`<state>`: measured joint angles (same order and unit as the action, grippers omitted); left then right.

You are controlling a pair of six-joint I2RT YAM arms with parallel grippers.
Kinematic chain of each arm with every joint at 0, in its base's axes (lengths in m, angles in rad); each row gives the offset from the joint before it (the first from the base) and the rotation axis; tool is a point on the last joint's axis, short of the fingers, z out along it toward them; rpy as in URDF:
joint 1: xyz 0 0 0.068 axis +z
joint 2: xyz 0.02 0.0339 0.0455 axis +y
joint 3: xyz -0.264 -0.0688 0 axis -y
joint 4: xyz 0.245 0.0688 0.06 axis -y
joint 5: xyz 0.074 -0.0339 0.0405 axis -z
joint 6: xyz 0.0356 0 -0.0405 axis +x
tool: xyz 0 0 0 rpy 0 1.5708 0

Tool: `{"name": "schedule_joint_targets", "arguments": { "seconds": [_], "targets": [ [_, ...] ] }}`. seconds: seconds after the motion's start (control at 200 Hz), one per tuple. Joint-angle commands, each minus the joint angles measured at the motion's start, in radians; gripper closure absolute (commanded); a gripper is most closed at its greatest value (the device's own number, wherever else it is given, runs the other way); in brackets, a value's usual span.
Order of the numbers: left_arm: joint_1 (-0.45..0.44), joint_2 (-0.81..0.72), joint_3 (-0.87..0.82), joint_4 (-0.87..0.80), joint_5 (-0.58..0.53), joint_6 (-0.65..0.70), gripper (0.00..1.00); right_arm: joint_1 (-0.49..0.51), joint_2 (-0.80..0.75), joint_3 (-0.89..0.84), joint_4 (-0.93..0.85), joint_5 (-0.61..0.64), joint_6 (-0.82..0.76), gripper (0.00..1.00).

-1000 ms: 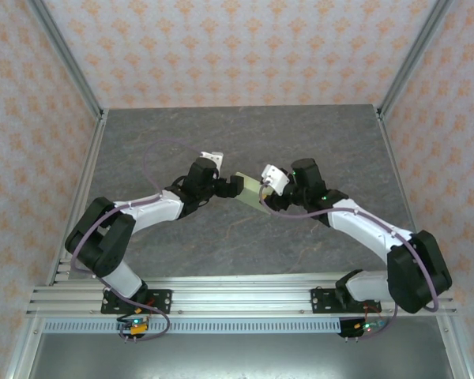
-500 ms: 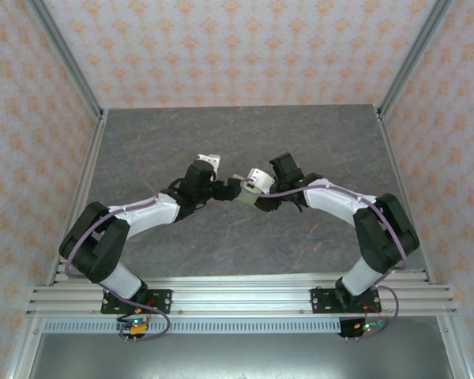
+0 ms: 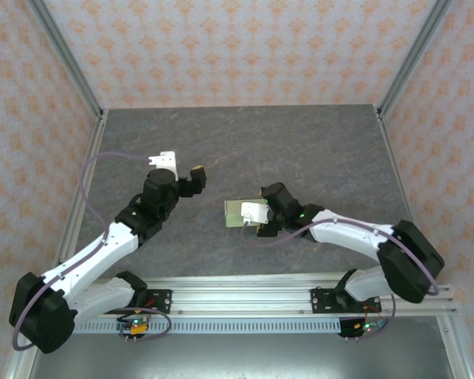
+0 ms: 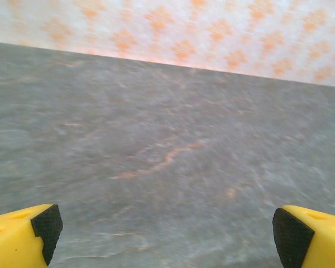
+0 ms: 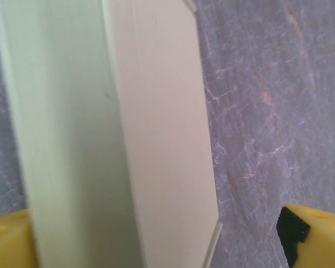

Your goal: Fold the paper box

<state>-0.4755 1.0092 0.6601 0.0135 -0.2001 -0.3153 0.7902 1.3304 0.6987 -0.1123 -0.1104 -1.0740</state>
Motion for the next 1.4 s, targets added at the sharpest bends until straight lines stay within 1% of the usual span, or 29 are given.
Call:
{"name": "schedule_joint_targets", "arguments": {
  "seconds": [0.0, 0.07, 0.12, 0.2, 0.28, 0.325, 0.365, 0.41, 0.485, 0.531, 0.566, 0.606, 0.656, 0.721, 0.791, 0.851, 0.886, 0.956, 0.986, 1.061, 1.106, 1.171, 1.241, 1.291, 1.361, 1.396],
  "targets": [
    [0.011, -0.049, -0.048, -0.117, -0.242, 0.055, 0.0, 0.006, -0.156, -0.024, -0.051, -0.135, 0.042, 0.01],
    [0.013, -0.103, -0.092, -0.098, -0.326, 0.112, 0.0, 0.006, -0.276, -0.053, -0.033, -0.222, 0.104, 0.01],
    [0.014, -0.146, -0.131, -0.056, -0.343, 0.204, 0.0, 0.004, -0.356, -0.07, -0.004, -0.252, 0.152, 0.01],
    [0.015, -0.207, -0.175, -0.022, -0.328, 0.337, 0.0, 0.002, -0.473, -0.105, 0.065, -0.218, 0.263, 0.01],
    [0.018, -0.252, -0.21, -0.007, -0.331, 0.399, 0.0, 0.001, -0.593, -0.14, 0.094, -0.226, 0.305, 0.01],
    [0.021, -0.268, -0.244, 0.026, -0.325, 0.428, 0.0, 0.0, -0.653, -0.166, 0.144, -0.188, 0.351, 0.01],
    [0.028, -0.273, -0.272, 0.066, -0.312, 0.443, 0.0, -0.002, -0.697, -0.192, 0.191, -0.117, 0.393, 0.01],
    [0.043, -0.269, -0.297, 0.104, -0.286, 0.439, 0.0, -0.007, -0.738, -0.217, 0.241, -0.006, 0.445, 0.01],
    [0.083, -0.241, -0.331, 0.169, -0.226, 0.411, 0.0, -0.029, -0.765, -0.251, 0.301, 0.239, 0.554, 0.01],
    [0.122, -0.216, -0.355, 0.218, -0.176, 0.388, 0.0, -0.048, -0.764, -0.254, 0.296, 0.39, 0.642, 0.01],
    [0.162, -0.197, -0.371, 0.251, -0.121, 0.369, 0.0, -0.07, -0.764, -0.255, 0.279, 0.48, 0.726, 0.01],
    [0.201, -0.175, -0.387, 0.29, -0.073, 0.351, 0.0, -0.1, -0.764, -0.267, 0.269, 0.538, 0.801, 0.01],
    [0.236, -0.141, -0.396, 0.324, -0.061, 0.338, 0.0, -0.139, -0.764, -0.302, 0.296, 0.539, 0.832, 0.01],
    [0.269, -0.085, -0.394, 0.359, -0.049, 0.345, 0.0, -0.183, -0.759, -0.365, 0.372, 0.545, 0.858, 0.01],
    [0.297, -0.015, -0.375, 0.38, 0.007, 0.341, 0.0, -0.239, -0.743, -0.434, 0.471, 0.543, 0.876, 0.01],
    [0.305, 0.052, -0.367, 0.429, 0.022, 0.338, 0.0, -0.295, -0.711, -0.481, 0.534, 0.533, 0.884, 0.01],
    [0.305, 0.078, -0.347, 0.418, 0.037, 0.346, 0.0, -0.329, -0.681, -0.498, 0.559, 0.525, 0.898, 0.01],
    [0.305, 0.124, -0.363, 0.534, 0.039, 0.372, 0.0, -0.396, -0.607, -0.514, 0.585, 0.499, 0.954, 0.01],
    [0.306, 0.141, -0.367, 0.571, 0.036, 0.385, 0.0, -0.405, -0.576, -0.508, 0.585, 0.472, 0.945, 0.01],
    [0.311, 0.205, -0.345, 0.619, 0.029, 0.417, 0.0, -0.425, -0.499, -0.5, 0.608, 0.455, 0.94, 0.01],
    [0.314, 0.249, -0.326, 0.646, 0.045, 0.434, 0.0, -0.444, -0.445, -0.512, 0.681, 0.435, 0.941, 0.01],
    [0.319, 0.319, -0.317, 0.727, 0.075, 0.44, 0.0, -0.485, -0.353, -0.528, 0.785, 0.399, 0.948, 0.01],
    [0.323, 0.394, -0.305, 0.789, 0.05, 0.442, 0.0, -0.509, -0.262, -0.512, 0.822, 0.386, 0.932, 0.01],
    [0.331, 0.383, -0.292, 0.744, 0.05, 0.425, 0.0, -0.521, -0.218, -0.498, 0.847, 0.347, 0.907, 0.01],
    [0.346, 0.4, -0.291, 0.761, 0.055, 0.411, 0.0, -0.551, -0.159, -0.492, 0.922, 0.307, 0.904, 0.01],
    [0.364, 0.415, -0.289, 0.768, 0.081, 0.4, 0.0, -0.567, -0.125, -0.486, 0.954, 0.296, 0.904, 0.01]
  ]
}}
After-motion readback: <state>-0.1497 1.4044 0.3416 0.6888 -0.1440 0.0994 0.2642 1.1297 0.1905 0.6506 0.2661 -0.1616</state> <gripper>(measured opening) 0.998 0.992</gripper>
